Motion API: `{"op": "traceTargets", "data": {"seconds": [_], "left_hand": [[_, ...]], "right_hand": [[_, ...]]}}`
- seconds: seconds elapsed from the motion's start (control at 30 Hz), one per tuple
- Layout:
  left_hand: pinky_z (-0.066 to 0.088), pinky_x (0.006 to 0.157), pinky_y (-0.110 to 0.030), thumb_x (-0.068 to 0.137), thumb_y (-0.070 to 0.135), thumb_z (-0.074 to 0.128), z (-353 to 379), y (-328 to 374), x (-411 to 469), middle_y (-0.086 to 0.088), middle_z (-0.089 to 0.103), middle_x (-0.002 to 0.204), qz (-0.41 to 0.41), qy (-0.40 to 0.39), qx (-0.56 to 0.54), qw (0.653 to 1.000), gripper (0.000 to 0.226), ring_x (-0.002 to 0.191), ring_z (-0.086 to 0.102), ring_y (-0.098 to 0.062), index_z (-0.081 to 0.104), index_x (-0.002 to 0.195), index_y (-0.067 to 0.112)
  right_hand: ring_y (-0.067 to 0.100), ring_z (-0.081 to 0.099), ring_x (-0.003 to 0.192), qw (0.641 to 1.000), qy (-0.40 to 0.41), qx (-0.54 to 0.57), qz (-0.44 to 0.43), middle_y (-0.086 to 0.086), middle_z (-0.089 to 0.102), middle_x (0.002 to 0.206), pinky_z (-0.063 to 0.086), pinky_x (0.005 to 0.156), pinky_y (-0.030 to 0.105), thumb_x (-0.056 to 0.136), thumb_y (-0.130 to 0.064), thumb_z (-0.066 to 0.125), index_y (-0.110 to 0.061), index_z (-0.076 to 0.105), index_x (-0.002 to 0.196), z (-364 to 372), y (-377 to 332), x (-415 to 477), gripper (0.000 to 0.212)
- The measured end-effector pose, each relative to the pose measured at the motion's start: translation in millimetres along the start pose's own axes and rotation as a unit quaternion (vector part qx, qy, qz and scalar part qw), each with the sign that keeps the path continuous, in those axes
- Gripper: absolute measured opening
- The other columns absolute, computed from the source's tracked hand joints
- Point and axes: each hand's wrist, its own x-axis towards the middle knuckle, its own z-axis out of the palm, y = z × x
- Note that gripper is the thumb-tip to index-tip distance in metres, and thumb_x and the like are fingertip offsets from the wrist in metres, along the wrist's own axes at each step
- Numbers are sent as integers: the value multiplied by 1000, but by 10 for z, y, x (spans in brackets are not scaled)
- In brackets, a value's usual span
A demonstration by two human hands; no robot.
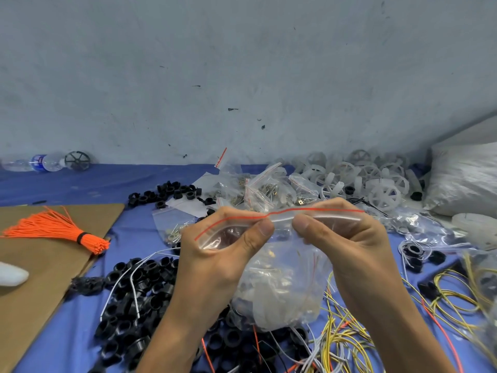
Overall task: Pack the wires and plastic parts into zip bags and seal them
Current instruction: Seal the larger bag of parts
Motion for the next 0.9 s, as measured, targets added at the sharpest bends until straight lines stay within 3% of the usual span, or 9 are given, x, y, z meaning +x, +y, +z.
{"op": "traceTargets", "data": {"seconds": [0.13,0.3,0.47,0.6,0.73,0.9], "left_hand": [[56,76,-27,80,37,79,25,-9,-12,-5,76,88,-6,-2,-14,1000,19,84,72,-23,79,90,21],[53,78,-19,86,33,77,-17,-11,18,-1,77,93,-4,-3,-10,1000,15,90,73,-17,79,95,22],[54,84,-21,89,33,73,-39,-20,25,0,77,97,-2,-19,-14,1000,17,98,73,-17,79,101,22],[49,72,-13,94,35,64,-91,-16,53,10,74,88,-3,-44,12,999,20,82,66,-2,78,106,29],[47,69,-10,95,41,59,-168,-42,82,11,71,80,2,-50,53,997,20,76,64,-1,77,101,36],[49,69,-8,92,44,66,-236,-74,102,12,74,82,-2,-21,55,998,14,77,67,2,78,96,38]], "right_hand": [[10,68,71,1000,13,-19,9,2,74,77,52,64,18,74,-22,77,-8,75,84,-52,-17,15,17],[10,69,70,999,20,-28,4,3,76,78,52,65,17,77,-23,73,-16,79,83,-45,-38,15,11],[15,71,77,998,19,-65,5,7,77,85,54,71,20,84,-29,67,-18,79,92,-98,-36,15,18],[17,70,80,996,6,-85,14,8,76,91,53,74,20,90,-31,61,-19,78,98,-131,-34,34,23],[15,70,83,996,-16,-88,16,7,76,94,52,75,18,93,-28,54,-20,78,100,-122,-49,37,26],[9,65,75,996,37,-78,16,0,73,81,50,71,16,79,-33,70,-18,75,85,-138,-77,48,18]]}}
